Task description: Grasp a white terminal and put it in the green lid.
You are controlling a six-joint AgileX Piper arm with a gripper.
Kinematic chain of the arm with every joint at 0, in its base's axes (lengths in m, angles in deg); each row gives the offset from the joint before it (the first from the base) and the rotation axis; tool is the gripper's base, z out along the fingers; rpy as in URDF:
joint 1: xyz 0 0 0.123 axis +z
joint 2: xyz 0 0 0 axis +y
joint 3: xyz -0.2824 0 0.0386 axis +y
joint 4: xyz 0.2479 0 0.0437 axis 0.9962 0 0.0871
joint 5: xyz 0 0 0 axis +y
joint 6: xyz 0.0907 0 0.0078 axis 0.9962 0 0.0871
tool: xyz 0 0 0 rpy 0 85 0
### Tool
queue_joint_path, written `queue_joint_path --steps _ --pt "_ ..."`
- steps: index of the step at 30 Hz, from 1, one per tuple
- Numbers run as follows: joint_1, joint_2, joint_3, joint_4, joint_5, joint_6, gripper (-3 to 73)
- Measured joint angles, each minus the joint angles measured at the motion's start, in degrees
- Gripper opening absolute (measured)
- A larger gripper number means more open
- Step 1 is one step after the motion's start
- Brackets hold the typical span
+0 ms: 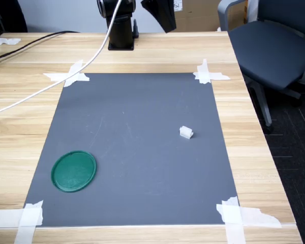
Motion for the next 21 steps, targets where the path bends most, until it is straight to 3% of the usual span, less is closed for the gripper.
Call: queue_joint_path --steps 6,12,17,21 --pt "0.0 2.34 -2.34 -1.16 1.6 0.76 8.8" --pt "0.0 4.21 -2.48 -2.65 1.6 3.19 27.4" --pt "0.0 6.61 -2.48 -8.84 1.4 7.97 42.4" --pt "0.0 7.8 -2.6 -12.46 -1.23 11.32 47.9"
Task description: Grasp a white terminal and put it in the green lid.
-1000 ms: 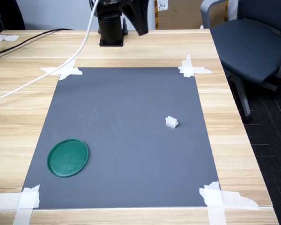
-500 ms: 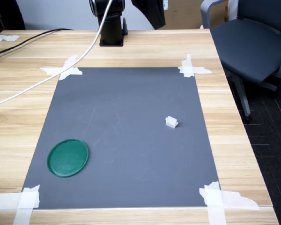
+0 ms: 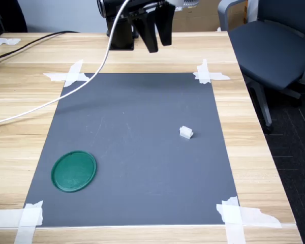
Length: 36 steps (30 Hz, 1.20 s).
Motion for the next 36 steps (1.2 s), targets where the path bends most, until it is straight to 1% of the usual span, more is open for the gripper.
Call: queue_joint_path --steps 5,12,16,19,25,31,36 --pt "0.0 1.53 -3.51 -1.03 0.33 2.83 49.0" --pt "0.0 7.43 -11.18 -1.9 6.25 2.95 49.0" --pt "0.0 11.75 -15.43 -1.94 8.66 1.94 49.0" --pt "0.0 14.66 -17.58 -2.02 9.09 -0.01 49.0" --pt "0.0 20.81 -18.68 -2.08 8.7 -5.96 49.0" --pt "0.0 26.54 -18.68 -2.13 4.54 -12.08 49.0" --pt "0.0 30.59 -18.73 -2.13 1.69 -13.94 49.0"
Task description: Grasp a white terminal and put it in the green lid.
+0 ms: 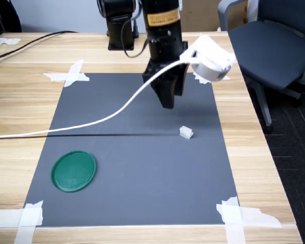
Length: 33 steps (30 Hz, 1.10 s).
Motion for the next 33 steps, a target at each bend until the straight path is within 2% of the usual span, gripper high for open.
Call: queue_joint_path --steps 5,11,17,33 --pt "0.0 4.0 -0.16 0.57 -1.57 -0.27 49.0" --pt "0.0 7.75 -5.05 5.25 -0.4 -0.77 49.0" --pt "0.0 11.13 -10.01 7.25 3.09 -1.58 49.0" --pt "0.0 13.72 -10.33 8.17 8.15 -2.73 49.0"
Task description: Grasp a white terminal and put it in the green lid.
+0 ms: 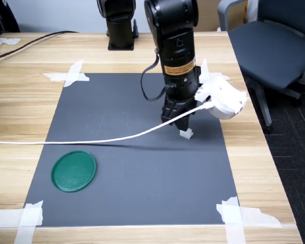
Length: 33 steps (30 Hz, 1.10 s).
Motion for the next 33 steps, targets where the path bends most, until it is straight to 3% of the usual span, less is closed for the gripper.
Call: queue_joint_path --steps 11,17,33 --pt "0.15 0.2 0.0 -1.11 -2.5 1.0 49.0" --pt "3.1 2.02 -0.06 -5.58 -2.74 3.96 49.0" --pt "3.41 4.31 -0.11 -7.22 -4.34 5.55 48.7"
